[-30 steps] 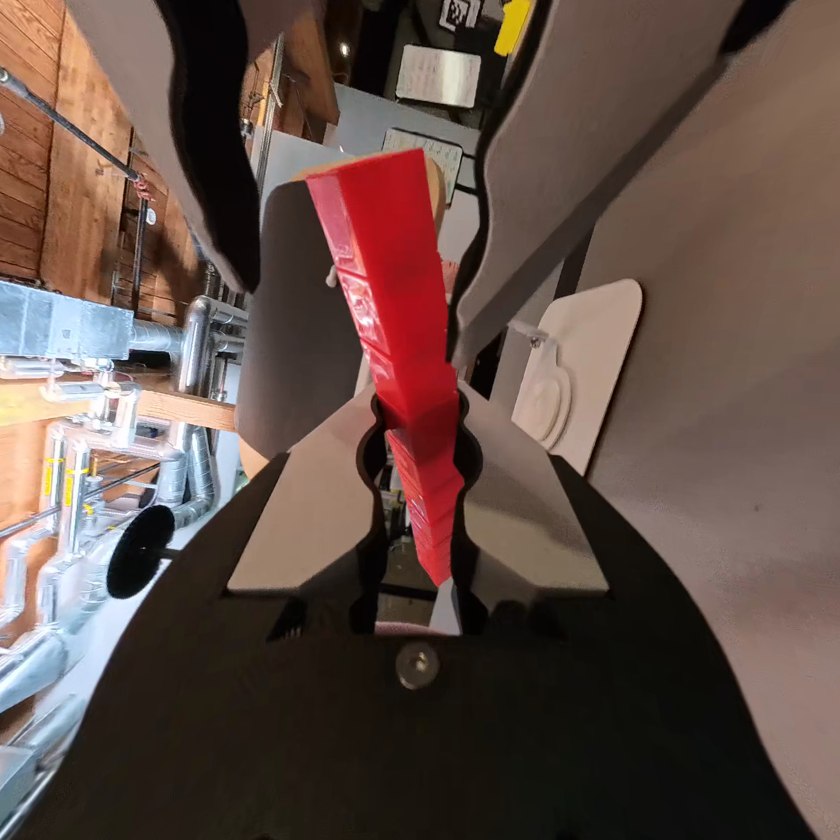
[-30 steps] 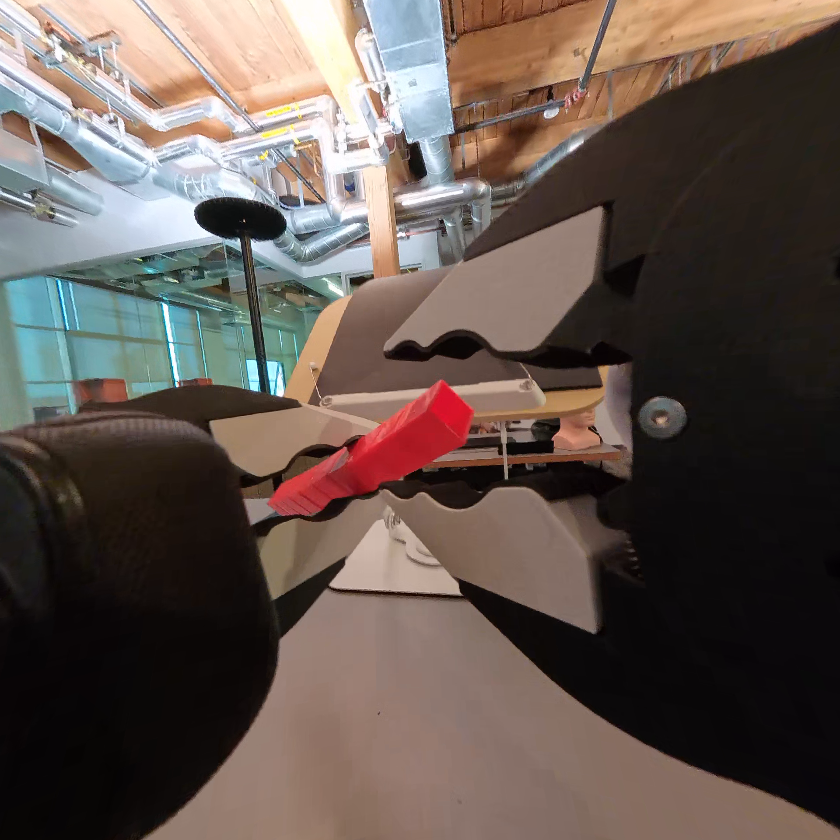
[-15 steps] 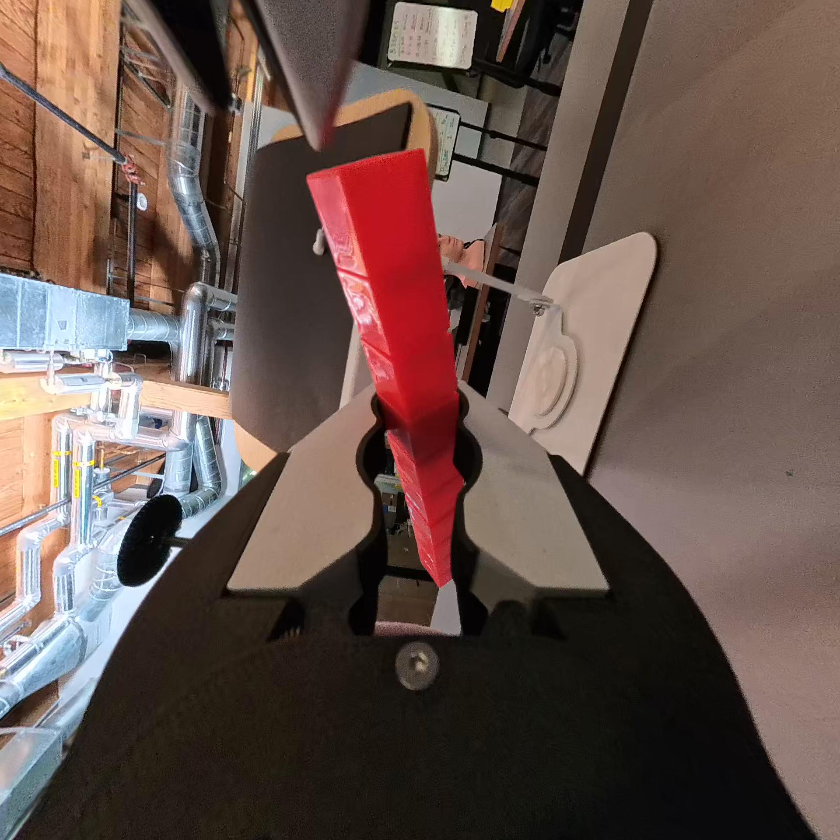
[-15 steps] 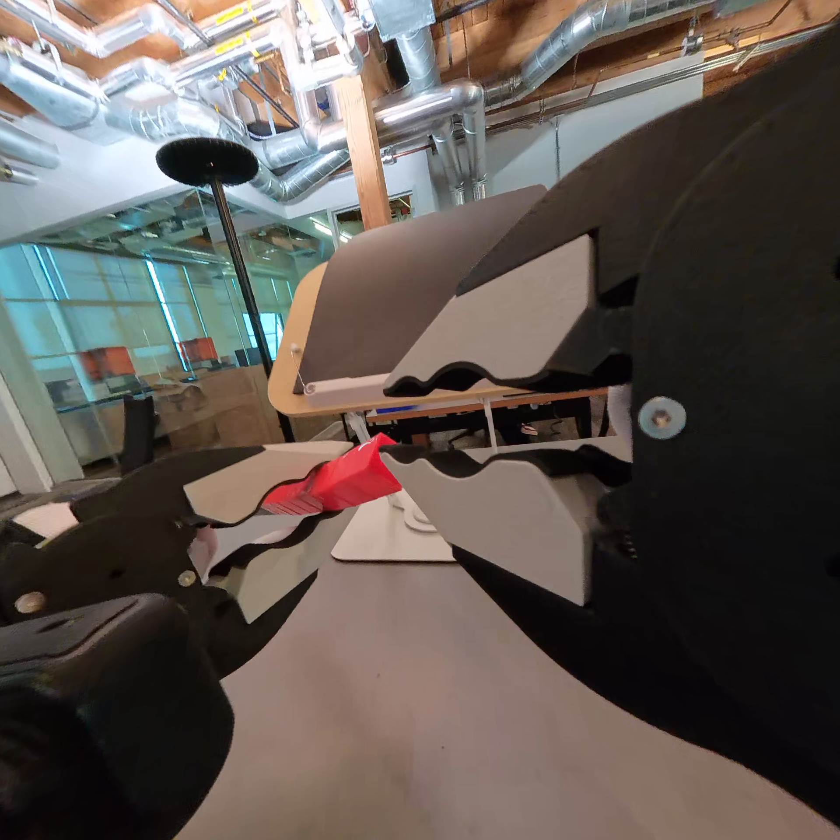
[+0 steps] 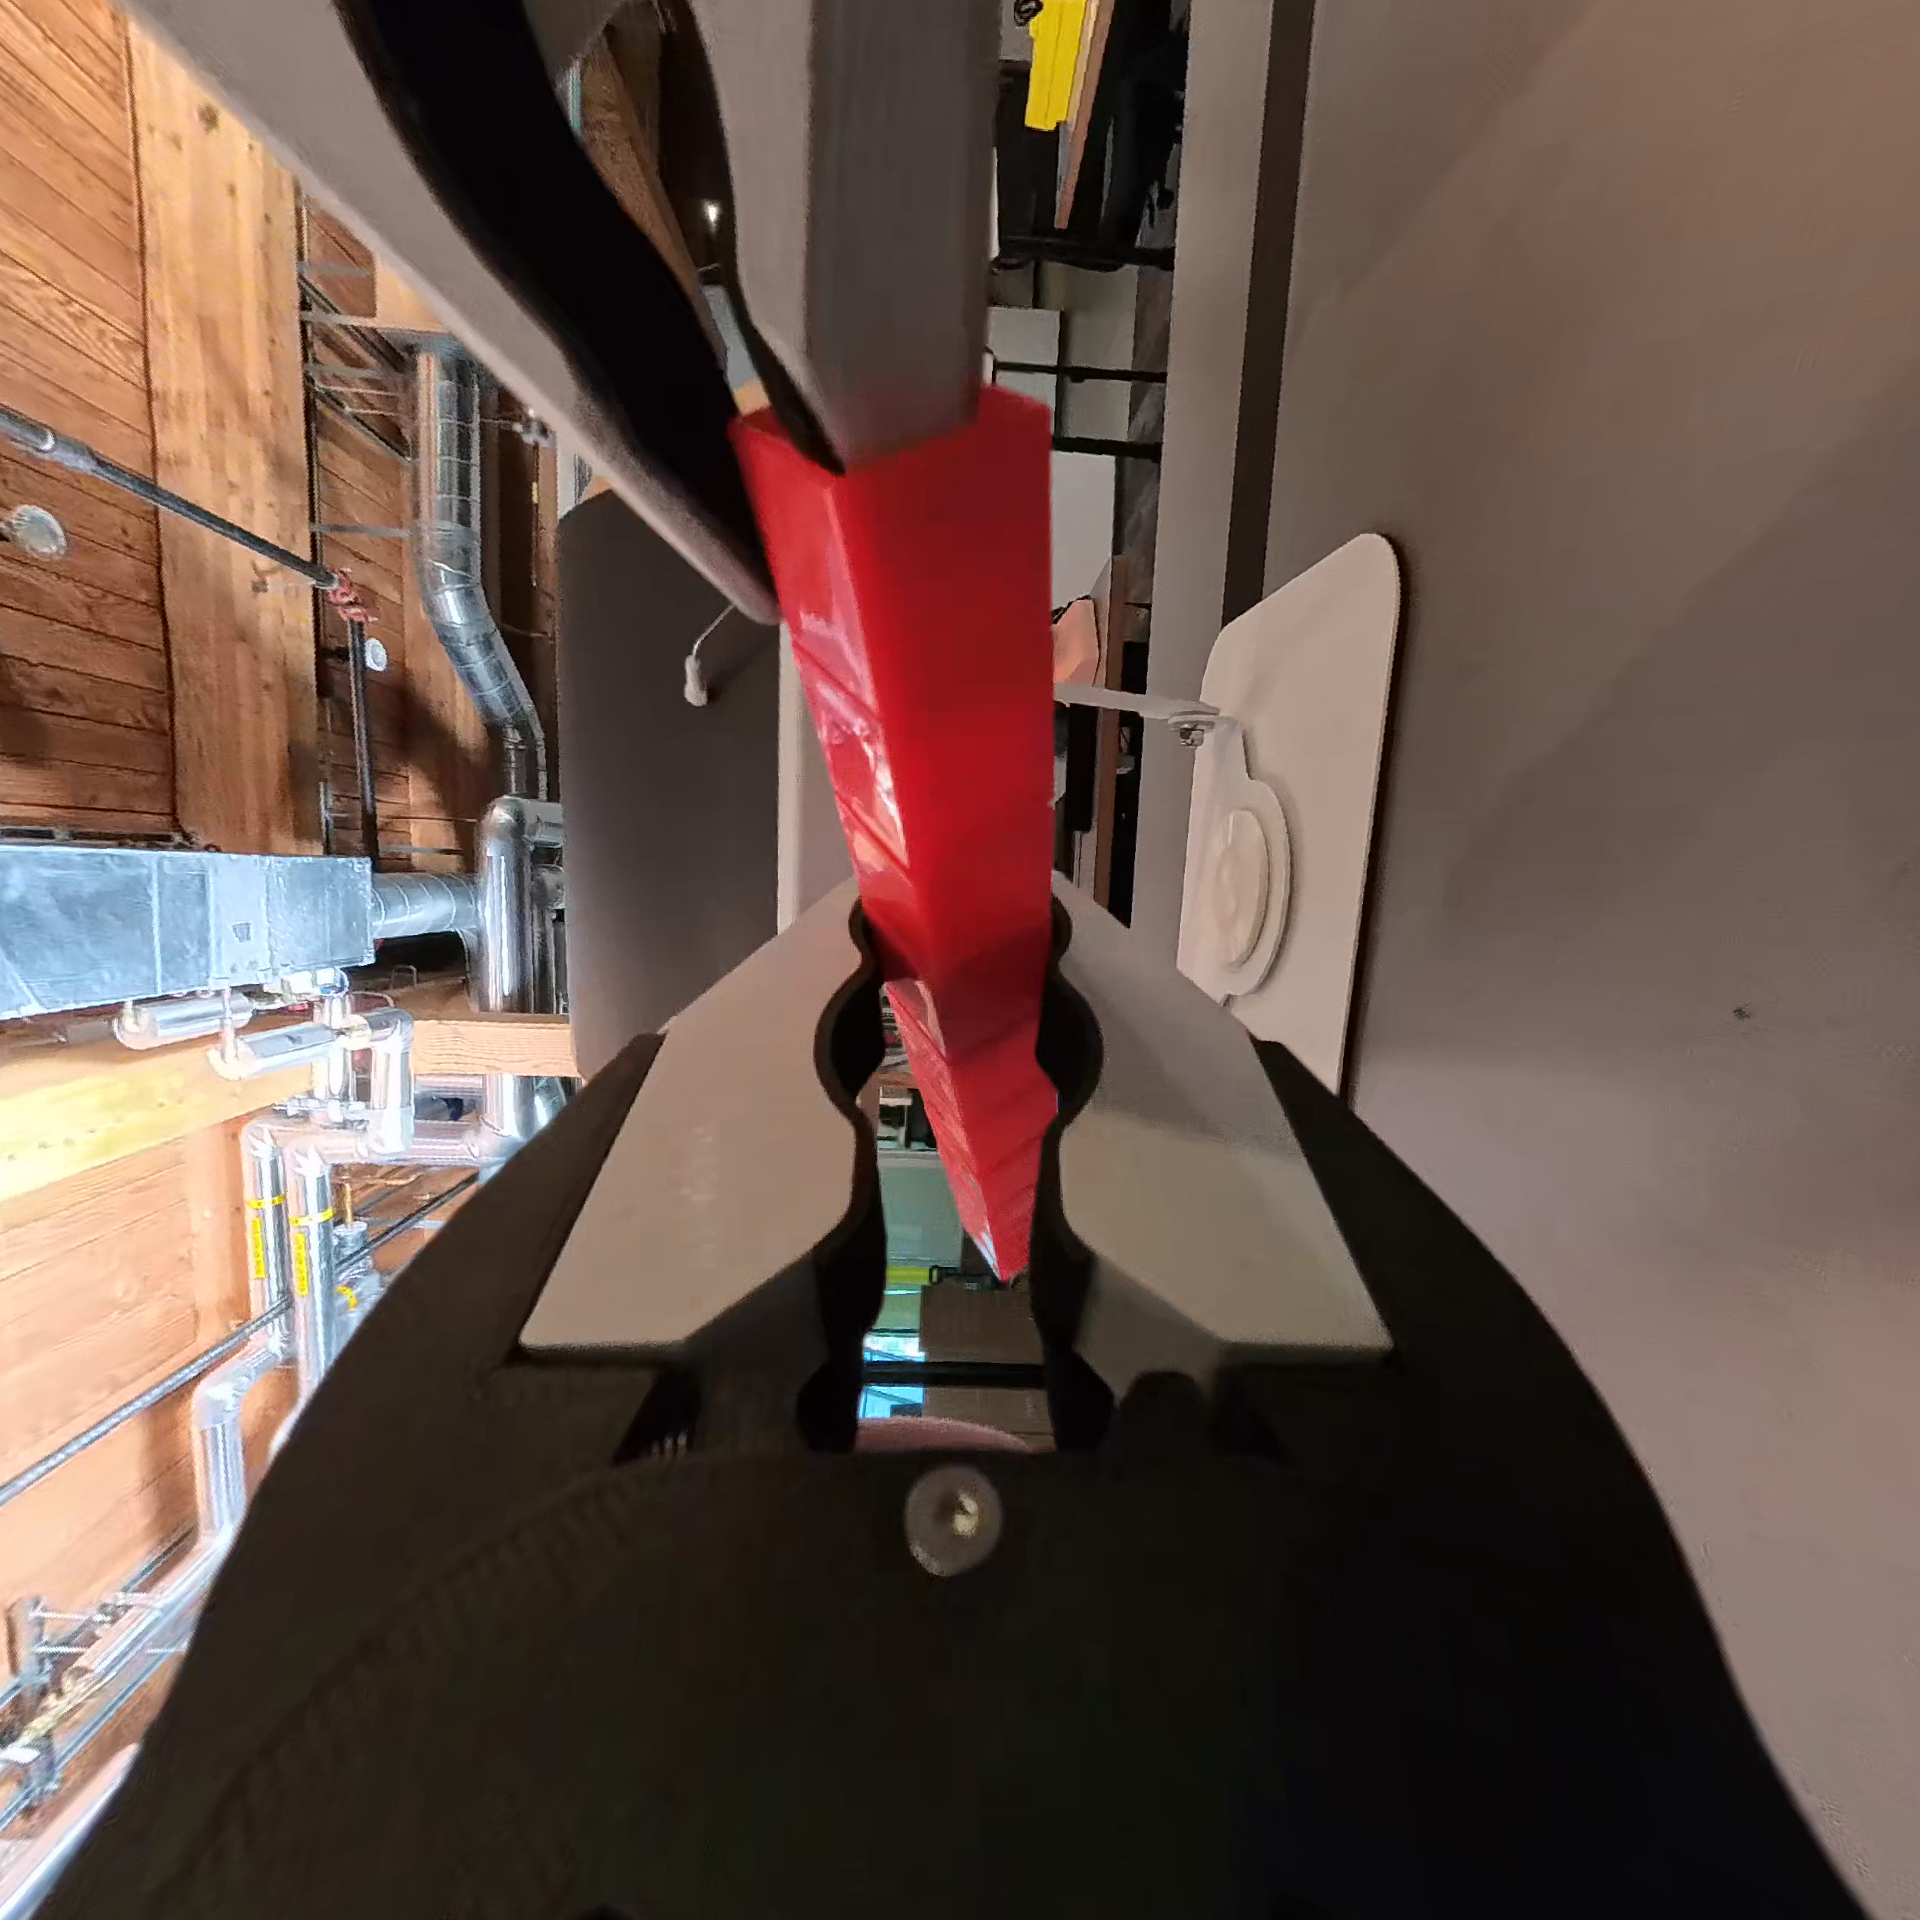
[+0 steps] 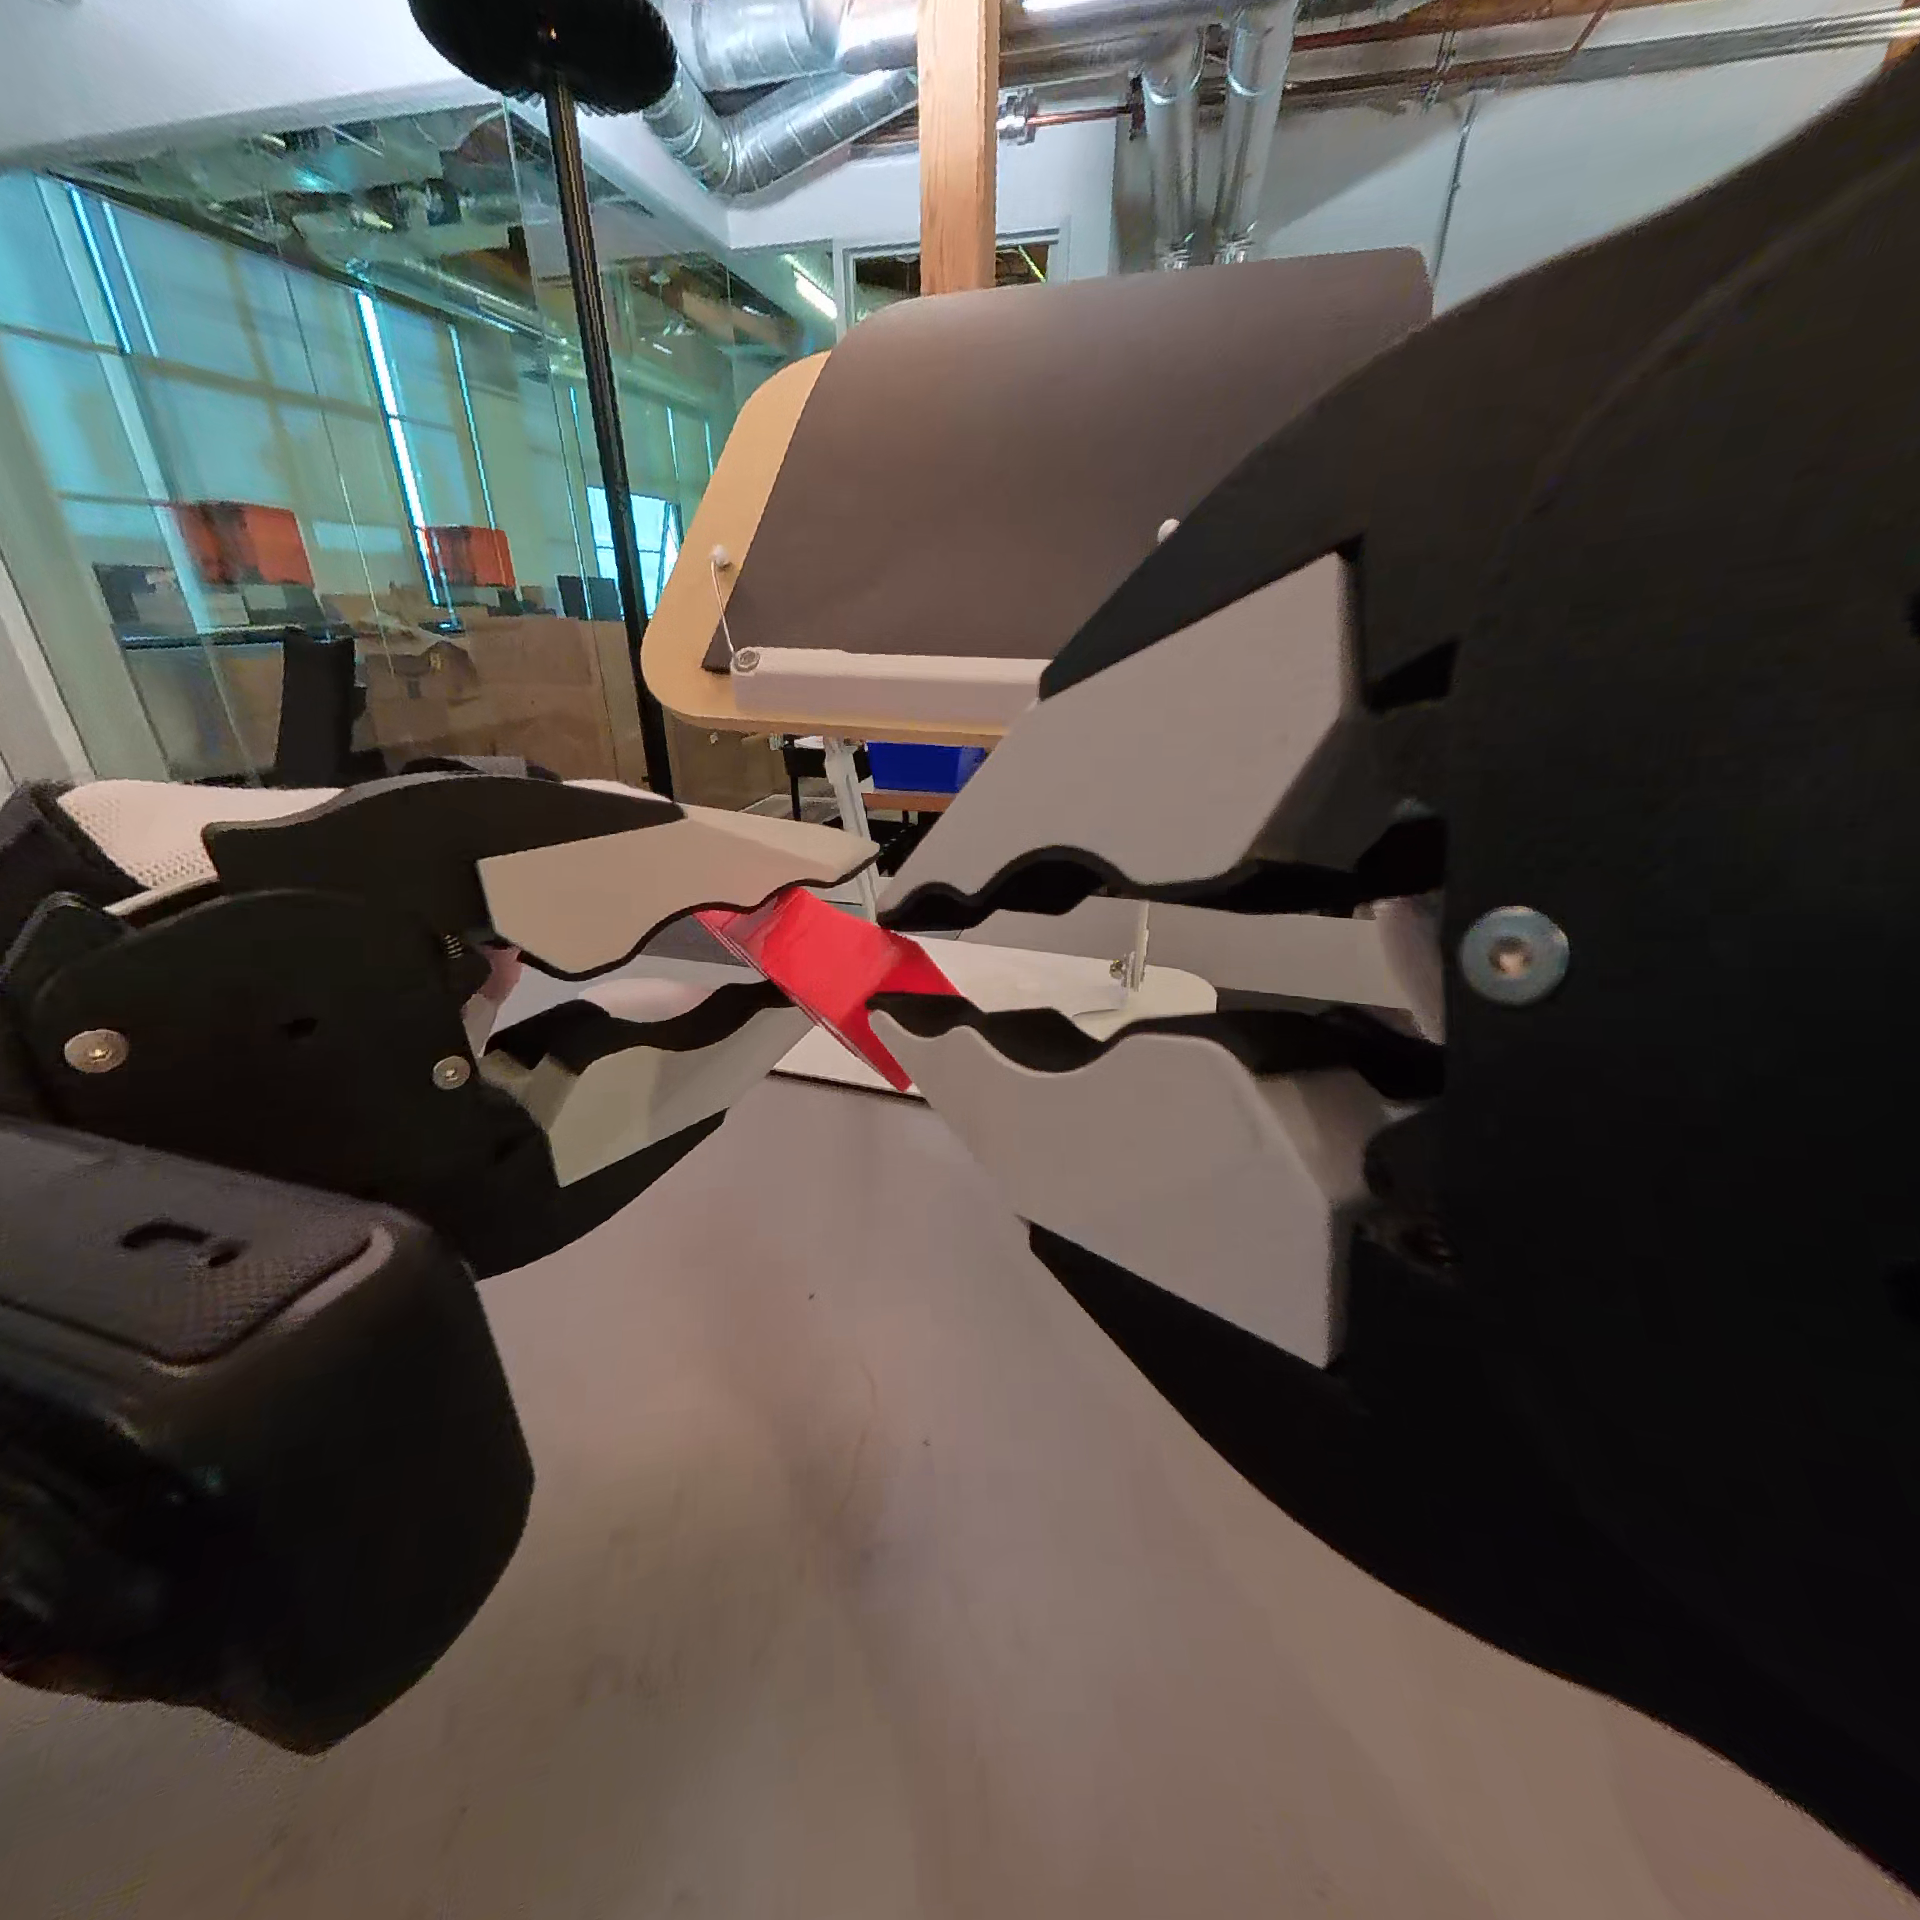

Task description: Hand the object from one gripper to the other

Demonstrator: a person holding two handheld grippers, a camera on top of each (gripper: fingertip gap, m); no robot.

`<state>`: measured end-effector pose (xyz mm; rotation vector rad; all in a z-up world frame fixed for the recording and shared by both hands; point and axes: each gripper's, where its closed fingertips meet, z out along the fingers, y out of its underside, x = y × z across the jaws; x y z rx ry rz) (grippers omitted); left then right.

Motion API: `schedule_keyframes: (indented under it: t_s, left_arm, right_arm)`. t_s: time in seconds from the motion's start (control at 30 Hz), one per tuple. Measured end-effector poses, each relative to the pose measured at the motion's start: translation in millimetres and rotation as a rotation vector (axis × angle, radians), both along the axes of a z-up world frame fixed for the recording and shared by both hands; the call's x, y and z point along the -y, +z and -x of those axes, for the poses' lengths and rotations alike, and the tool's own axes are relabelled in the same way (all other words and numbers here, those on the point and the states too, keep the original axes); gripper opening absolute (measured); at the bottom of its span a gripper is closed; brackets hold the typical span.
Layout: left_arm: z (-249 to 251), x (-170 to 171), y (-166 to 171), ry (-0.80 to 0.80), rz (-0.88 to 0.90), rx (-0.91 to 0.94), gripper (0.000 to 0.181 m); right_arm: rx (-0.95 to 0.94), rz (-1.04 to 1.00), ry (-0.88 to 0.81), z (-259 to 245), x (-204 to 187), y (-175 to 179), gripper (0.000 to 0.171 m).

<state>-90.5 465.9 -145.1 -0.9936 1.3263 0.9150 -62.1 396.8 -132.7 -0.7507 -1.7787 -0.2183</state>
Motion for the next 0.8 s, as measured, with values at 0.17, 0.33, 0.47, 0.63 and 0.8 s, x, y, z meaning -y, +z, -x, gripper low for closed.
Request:
schedule_keyframes:
  t_s: [0.17,0.33,0.47,0.63,0.8]
  left_arm:
    - [4.6,-3.4,-0.7,0.017,0.019,0.028,0.022]
    - [7.9,-3.9,6.9,0.017,0.02,0.102,0.023]
    - [10.7,-3.9,15.6,0.024,-0.004,0.156,0.022]
    - [18.7,-4.5,24.4,0.02,0.0,0.257,0.039]
    - [25.4,4.1,47.9,-0.082,0.077,0.551,0.053]
  right_arm:
    - [-0.024,-0.077,-0.04,5.3,-4.0,6.2,0.003]
    - [-0.088,-0.096,-0.066,11.0,-3.3,16.8,0.003]
    - [-0.14,-0.099,-0.084,11.5,-4.8,25.0,0.003]
    - [-0.215,-0.135,-0.121,5.9,-10.2,43.0,0.003]
    - [-0.273,-0.174,-0.123,-0.9,-8.9,62.5,0.003]
